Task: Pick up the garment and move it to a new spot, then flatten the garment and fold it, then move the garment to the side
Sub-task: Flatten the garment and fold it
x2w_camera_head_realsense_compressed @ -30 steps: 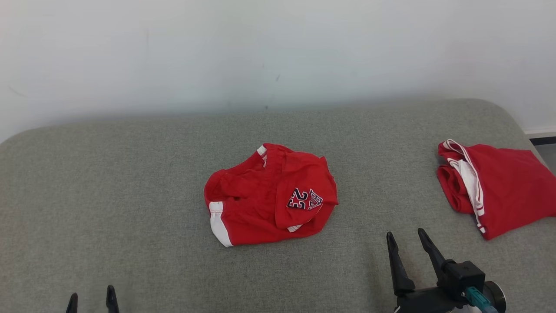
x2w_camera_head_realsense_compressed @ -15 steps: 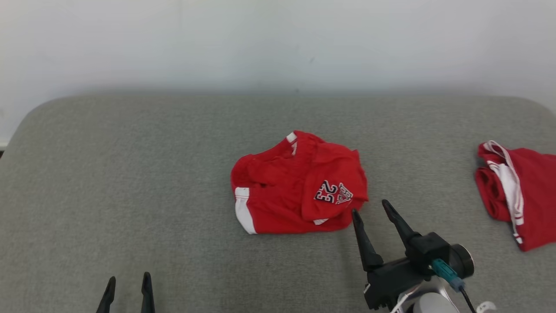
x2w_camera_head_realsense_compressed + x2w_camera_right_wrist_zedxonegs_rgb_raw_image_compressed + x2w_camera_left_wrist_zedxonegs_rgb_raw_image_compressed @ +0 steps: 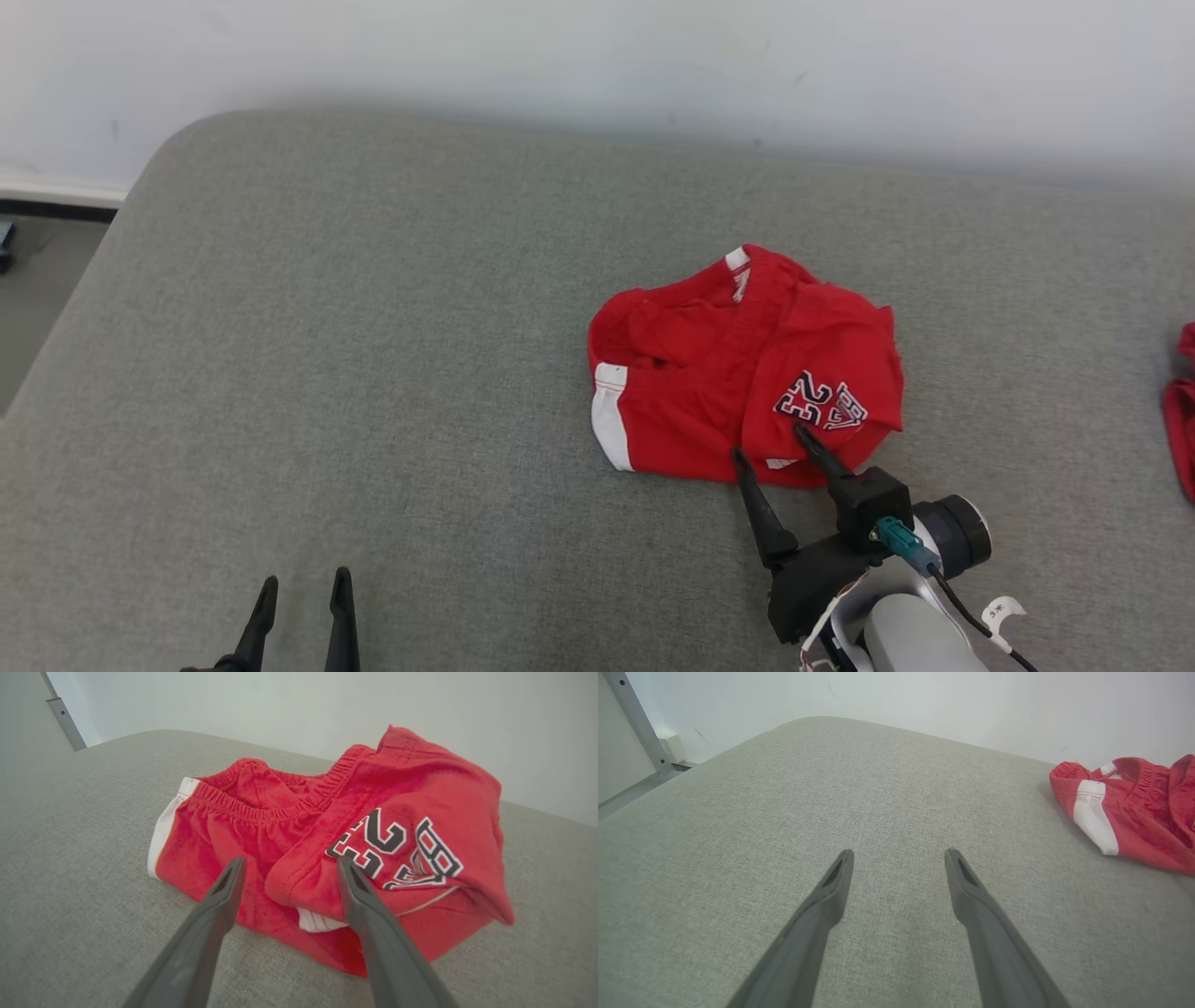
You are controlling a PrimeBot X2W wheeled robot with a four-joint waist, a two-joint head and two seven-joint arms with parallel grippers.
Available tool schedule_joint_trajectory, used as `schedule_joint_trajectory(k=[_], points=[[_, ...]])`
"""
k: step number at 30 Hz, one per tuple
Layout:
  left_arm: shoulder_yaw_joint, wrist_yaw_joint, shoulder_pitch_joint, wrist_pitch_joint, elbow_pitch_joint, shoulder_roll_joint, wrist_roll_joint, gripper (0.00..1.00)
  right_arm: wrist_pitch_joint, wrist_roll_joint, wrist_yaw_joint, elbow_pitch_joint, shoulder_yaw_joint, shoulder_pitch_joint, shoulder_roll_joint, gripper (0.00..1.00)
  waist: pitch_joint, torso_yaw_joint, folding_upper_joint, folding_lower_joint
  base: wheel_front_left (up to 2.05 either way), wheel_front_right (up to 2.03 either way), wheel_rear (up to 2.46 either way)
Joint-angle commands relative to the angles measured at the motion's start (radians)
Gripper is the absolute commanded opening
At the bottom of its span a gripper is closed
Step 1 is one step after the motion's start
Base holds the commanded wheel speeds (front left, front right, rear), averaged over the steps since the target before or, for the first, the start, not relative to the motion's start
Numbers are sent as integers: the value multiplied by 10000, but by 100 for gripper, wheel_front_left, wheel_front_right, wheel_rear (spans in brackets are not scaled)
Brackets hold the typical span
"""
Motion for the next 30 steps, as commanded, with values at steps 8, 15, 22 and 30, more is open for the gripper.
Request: schedule_joint_trajectory(k=[8,15,22,30], points=[[-40,76,-160,-30,0,-10,-176,100,2,-608,-29,185,-720,-1,1,100,295,77,-1,-1,0,0,0],[-104,73,-310,-30,1,-10,-273,100,2,-772,-28,276,-971,-2,5,100,313,-80,-1,-1,0,0,0],[-111,68,-377,-30,7,-10,-391,100,0,-445,-28,208,-816,-120,7,0,319,-27,-1,-1,0,0,0],[-21,58,-6,-30,42,-9,-422,100,0,714,-28,-1436,-221,-54,9,0,21,-98,-1,-1,0,0,0]])
